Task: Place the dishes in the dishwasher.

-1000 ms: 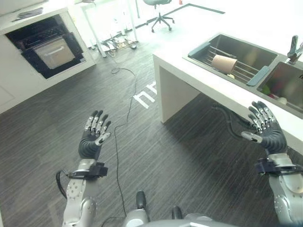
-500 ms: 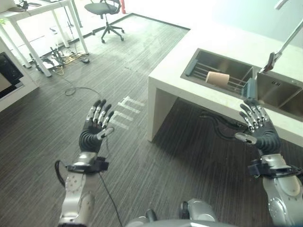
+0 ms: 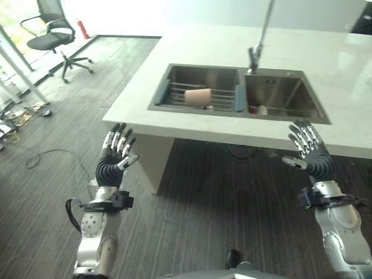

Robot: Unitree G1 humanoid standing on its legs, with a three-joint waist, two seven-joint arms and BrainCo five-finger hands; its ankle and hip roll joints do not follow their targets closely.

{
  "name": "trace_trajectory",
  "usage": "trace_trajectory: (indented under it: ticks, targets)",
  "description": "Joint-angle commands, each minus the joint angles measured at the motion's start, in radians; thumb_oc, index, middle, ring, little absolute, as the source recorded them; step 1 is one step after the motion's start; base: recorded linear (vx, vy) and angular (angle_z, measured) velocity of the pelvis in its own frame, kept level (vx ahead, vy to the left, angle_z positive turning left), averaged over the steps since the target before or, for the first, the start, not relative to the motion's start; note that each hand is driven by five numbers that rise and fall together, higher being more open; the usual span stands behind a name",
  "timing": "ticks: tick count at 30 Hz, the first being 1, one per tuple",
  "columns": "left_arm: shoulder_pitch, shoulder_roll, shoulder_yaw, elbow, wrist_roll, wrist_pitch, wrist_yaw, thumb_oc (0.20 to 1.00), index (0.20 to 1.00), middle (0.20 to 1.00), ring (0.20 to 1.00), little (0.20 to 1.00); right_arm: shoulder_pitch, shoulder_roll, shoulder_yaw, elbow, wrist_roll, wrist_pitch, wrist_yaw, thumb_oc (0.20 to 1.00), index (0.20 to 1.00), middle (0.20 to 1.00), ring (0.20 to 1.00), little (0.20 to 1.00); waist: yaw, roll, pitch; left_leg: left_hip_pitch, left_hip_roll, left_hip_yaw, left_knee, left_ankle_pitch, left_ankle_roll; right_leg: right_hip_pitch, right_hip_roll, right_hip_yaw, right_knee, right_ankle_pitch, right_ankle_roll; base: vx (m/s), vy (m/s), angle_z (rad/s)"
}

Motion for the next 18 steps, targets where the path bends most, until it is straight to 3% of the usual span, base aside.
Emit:
trace_trajectory:
  ticks: [1,3,4,6,8,11,14,16,18]
  targets:
    - [0.002,0.022,0.017,-0.071,0.000,-0.032,-0.038,1.000,1.000,1.000,1.000,1.000,-0.033,-0.040,-0.032,-0.095,0.011,-0.055,0.008,1.000,1.000,1.000,1.000,1.000,0.007,-0.017,0.045,-0.015,-0.101,0.008,0.061,-0.144,0.041,0.049,-0.095,0.045,-0.005,-0.056,0.090,0.19,-0.147,-0.46]
    - [0.021,0.008,0.021,-0.070,-0.011,-0.030,-0.043,1.000,1.000,1.000,1.000,1.000,-0.037,-0.047,-0.027,-0.103,-0.013,-0.060,-0.001,1.000,1.000,1.000,1.000,1.000,0.022,-0.014,0.060,-0.055,-0.174,-0.014,0.008,-0.194,0.072,0.061,-0.100,0.066,-0.002,-0.066,0.099,0.22,-0.017,-0.49]
    - [0.031,0.001,0.027,-0.068,-0.050,-0.020,-0.049,1.000,1.000,1.000,1.000,1.000,-0.050,-0.043,-0.016,-0.097,-0.027,-0.056,-0.002,1.000,1.000,1.000,1.000,1.000,0.025,-0.003,0.061,-0.035,-0.188,0.012,-0.103,-0.204,0.082,0.068,-0.095,0.073,-0.004,-0.075,0.109,0.29,0.102,-0.56]
    - [0.040,-0.006,0.029,-0.069,-0.107,-0.004,-0.084,1.000,1.000,1.000,1.000,1.000,-0.049,-0.029,-0.006,-0.096,-0.061,-0.064,-0.007,1.000,1.000,1.000,1.000,1.000,0.023,0.016,0.059,0.004,-0.156,0.068,-0.335,-0.143,0.068,0.096,-0.084,0.072,-0.027,-0.085,0.124,0.32,0.158,-0.41]
    - [0.045,-0.005,0.003,-0.067,-0.108,-0.015,-0.110,1.000,1.000,1.000,1.000,1.000,-0.020,-0.033,-0.011,-0.106,-0.071,-0.080,0.014,1.000,1.000,1.000,1.000,1.000,0.022,0.042,0.054,0.020,-0.110,0.039,-0.547,-0.009,0.020,0.138,-0.063,0.082,-0.040,-0.114,0.134,0.40,0.258,-0.20]
    - [0.054,-0.022,-0.006,-0.065,-0.127,-0.036,-0.112,1.000,1.000,1.000,1.000,1.000,-0.029,-0.054,-0.019,-0.105,-0.066,-0.066,0.036,1.000,1.000,1.000,1.000,1.000,0.031,0.044,0.047,-0.004,-0.075,-0.002,-0.550,0.005,0.009,0.171,-0.068,0.100,-0.035,-0.149,0.130,0.36,0.327,-0.26]
    - [0.056,-0.021,0.016,-0.079,-0.132,-0.044,-0.133,1.000,1.000,1.000,1.000,1.000,-0.031,-0.066,-0.042,-0.137,-0.068,-0.043,0.035,1.000,1.000,1.000,1.000,1.000,0.045,0.037,0.034,0.016,-0.061,0.016,-0.550,-0.014,0.012,0.196,-0.126,0.072,-0.013,-0.165,0.170,0.32,0.511,-0.48]
    - [0.035,0.013,0.030,-0.085,-0.126,-0.055,-0.156,1.000,1.000,1.000,1.000,1.000,0.000,-0.062,-0.083,-0.157,-0.019,-0.029,0.037,1.000,1.000,1.000,1.000,1.000,0.041,0.028,0.026,0.029,-0.092,0.022,-0.550,-0.035,0.029,0.196,-0.172,0.044,0.033,-0.153,0.217,0.32,0.560,-0.37]
    - [0.026,0.026,0.039,-0.099,-0.141,-0.064,-0.193,1.000,1.000,1.000,1.000,1.000,0.021,-0.054,-0.104,-0.171,0.021,-0.015,0.042,1.000,1.000,1.000,1.000,1.000,0.040,0.022,0.023,0.030,-0.115,0.016,-0.550,-0.044,0.041,0.188,-0.192,0.038,0.066,-0.139,0.232,0.29,0.479,0.22]
